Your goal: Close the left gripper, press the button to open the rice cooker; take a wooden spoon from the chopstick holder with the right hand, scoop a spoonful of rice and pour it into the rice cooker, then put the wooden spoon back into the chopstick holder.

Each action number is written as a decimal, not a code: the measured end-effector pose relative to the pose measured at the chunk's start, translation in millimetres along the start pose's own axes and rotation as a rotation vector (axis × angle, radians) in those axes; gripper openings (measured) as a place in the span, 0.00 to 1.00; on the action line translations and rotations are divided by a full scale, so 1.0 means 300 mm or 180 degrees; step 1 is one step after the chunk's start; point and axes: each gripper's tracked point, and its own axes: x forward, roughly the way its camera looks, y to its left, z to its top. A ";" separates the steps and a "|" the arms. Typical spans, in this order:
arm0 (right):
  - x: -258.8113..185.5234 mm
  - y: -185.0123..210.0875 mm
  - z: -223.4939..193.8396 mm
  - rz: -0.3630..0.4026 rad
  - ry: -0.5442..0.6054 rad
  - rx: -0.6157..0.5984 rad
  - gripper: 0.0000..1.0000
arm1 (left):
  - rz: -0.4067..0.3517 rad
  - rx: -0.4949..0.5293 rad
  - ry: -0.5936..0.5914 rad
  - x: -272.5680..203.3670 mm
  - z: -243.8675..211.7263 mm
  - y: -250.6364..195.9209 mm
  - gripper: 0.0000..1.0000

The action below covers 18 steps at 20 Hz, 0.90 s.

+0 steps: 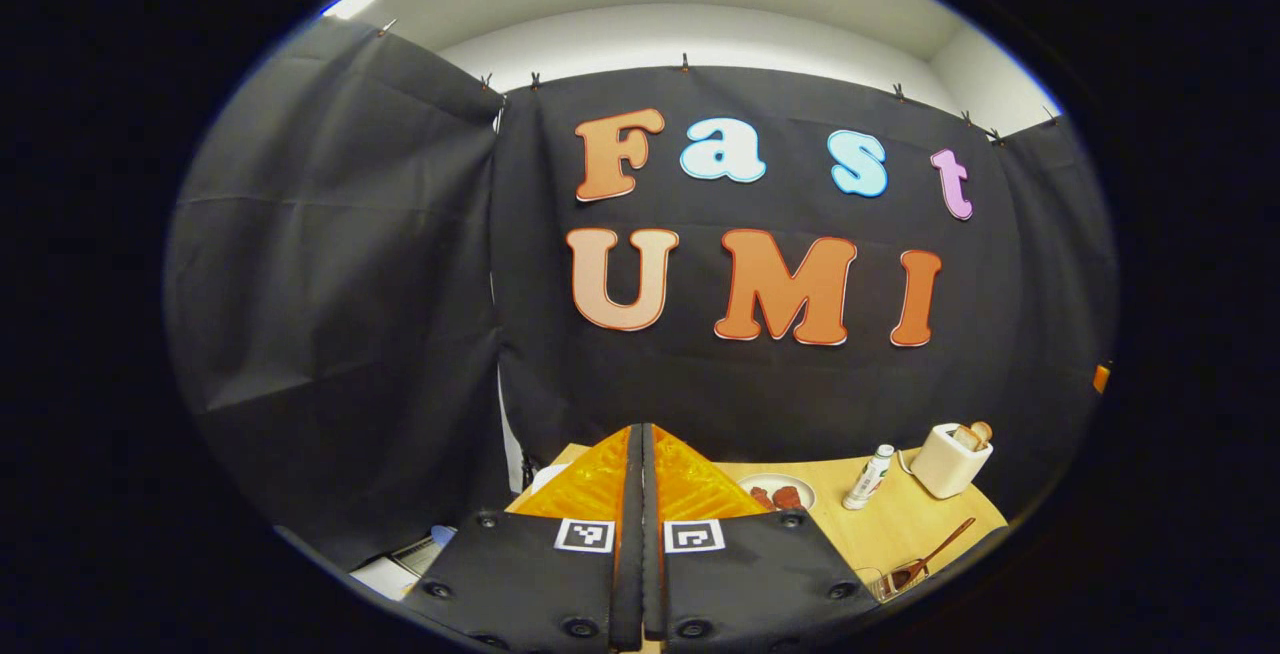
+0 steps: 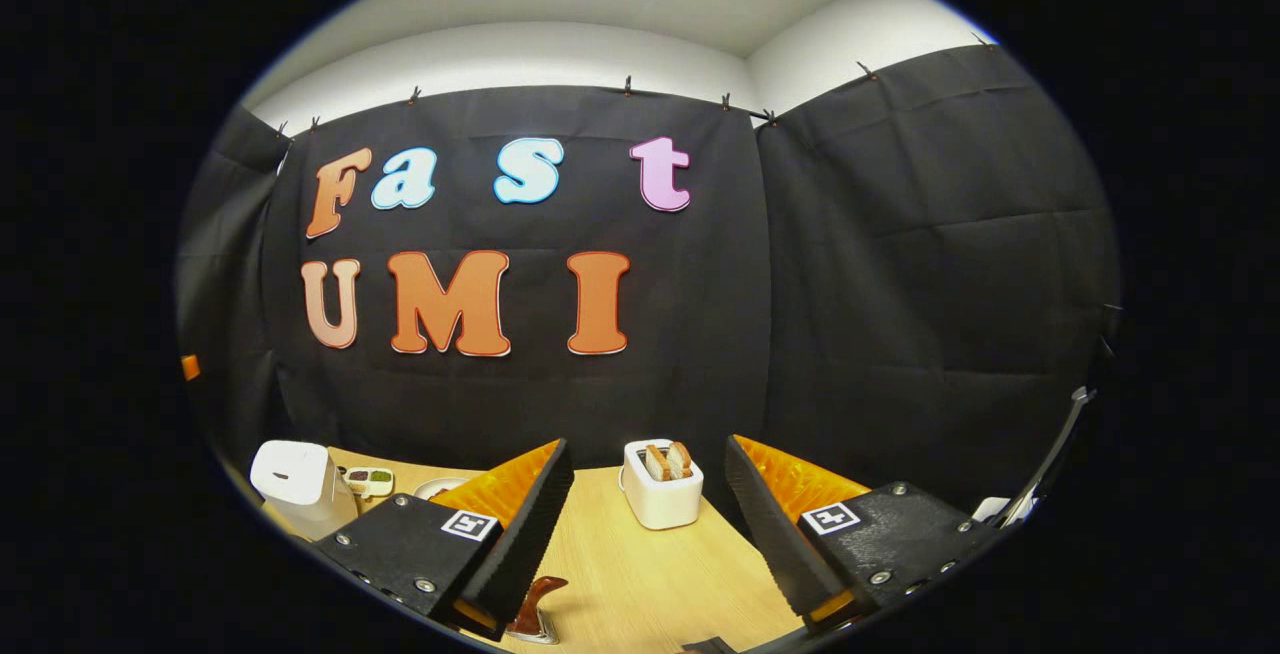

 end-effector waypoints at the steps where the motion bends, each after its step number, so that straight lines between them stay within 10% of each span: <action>1: 0.000 0.001 -0.002 0.0002 0.0008 -0.0006 1.00 | -0.0022 -0.0062 0.0047 0.020 -0.019 0.000 0.05; 18: -0.003 -0.027 -0.005 -0.0101 0.0075 -0.0099 0.95 | -0.0052 -0.0019 0.1195 0.410 -0.574 0.039 0.05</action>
